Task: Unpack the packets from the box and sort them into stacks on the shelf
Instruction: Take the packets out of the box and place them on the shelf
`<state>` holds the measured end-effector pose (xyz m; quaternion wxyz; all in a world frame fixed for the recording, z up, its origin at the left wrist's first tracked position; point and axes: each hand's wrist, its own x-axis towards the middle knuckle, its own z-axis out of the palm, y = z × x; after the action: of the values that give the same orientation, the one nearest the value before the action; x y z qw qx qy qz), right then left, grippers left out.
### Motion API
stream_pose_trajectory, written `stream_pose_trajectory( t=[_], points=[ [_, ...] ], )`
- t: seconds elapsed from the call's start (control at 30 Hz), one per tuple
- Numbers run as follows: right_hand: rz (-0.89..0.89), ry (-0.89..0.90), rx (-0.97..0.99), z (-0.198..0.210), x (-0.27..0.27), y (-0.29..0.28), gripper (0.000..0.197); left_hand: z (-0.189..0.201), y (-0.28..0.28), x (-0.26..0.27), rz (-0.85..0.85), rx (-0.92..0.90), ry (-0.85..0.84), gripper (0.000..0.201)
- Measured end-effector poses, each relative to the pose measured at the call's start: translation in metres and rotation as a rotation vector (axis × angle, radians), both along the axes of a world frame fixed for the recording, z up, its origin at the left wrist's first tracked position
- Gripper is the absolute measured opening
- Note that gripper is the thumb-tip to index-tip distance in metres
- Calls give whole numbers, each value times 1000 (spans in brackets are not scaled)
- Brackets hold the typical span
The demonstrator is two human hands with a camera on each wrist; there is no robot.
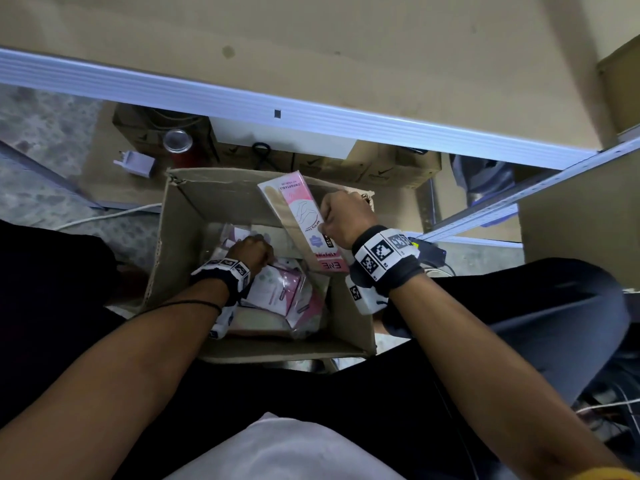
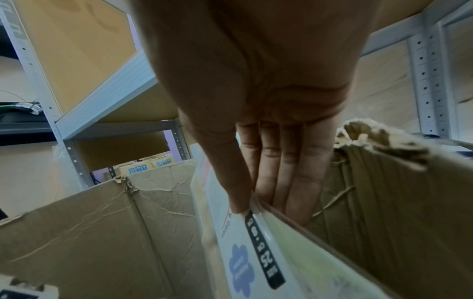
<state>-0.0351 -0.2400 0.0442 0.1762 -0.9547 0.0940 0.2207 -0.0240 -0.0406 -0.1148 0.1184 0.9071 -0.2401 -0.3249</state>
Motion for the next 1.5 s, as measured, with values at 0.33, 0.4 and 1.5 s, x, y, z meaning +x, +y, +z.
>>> stream_pose_trajectory(
  t=[0.33,0.4,1.5],
  points=[
    [9,34,-29,-5,-4,16,9,3,8,3,-76,114,9,27],
    [11,49,-36,-5,-5,17,10,3,8,1,-107,124,2,30],
    [-32,81,1,-14,-20,15,15,9,2,-1,-380,257,3,32]
  ],
)
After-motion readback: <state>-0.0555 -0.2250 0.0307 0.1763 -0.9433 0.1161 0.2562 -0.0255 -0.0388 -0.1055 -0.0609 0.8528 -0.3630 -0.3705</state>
